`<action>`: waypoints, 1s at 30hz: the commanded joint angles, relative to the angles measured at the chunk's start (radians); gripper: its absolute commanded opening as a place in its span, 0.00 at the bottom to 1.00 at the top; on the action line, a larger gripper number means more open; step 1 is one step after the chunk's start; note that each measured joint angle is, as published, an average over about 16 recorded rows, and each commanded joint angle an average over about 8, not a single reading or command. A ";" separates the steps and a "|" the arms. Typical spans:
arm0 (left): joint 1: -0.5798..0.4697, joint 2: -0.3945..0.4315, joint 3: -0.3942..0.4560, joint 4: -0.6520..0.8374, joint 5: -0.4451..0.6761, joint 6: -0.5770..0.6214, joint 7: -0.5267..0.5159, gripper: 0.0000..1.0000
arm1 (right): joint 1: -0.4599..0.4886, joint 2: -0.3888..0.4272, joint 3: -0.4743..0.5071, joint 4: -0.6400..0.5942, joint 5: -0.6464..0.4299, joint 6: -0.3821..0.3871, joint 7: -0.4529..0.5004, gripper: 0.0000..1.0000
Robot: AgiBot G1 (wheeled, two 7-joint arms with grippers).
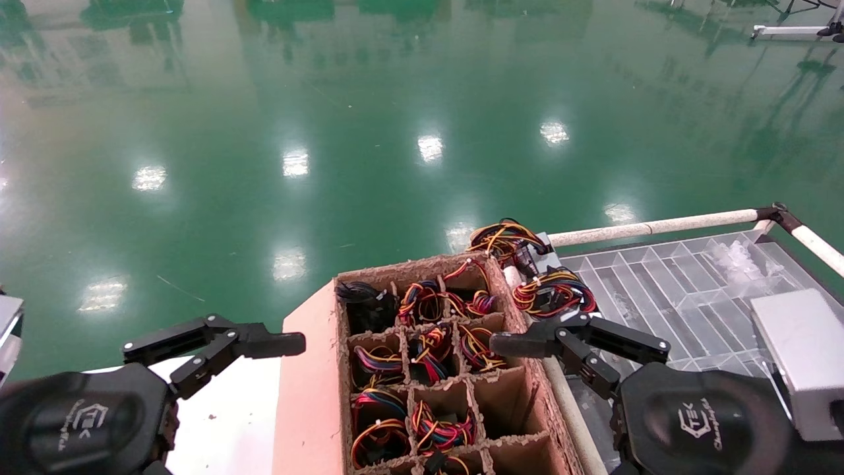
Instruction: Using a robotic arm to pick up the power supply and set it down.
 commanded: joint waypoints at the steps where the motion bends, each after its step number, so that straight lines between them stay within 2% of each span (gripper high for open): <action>1: 0.000 0.000 0.000 0.000 0.000 0.000 0.000 0.00 | 0.000 0.000 0.000 0.000 0.000 0.000 0.000 1.00; 30: 0.000 0.000 0.000 0.000 0.000 0.000 0.000 0.00 | 0.000 0.000 0.000 0.000 0.000 0.000 0.000 1.00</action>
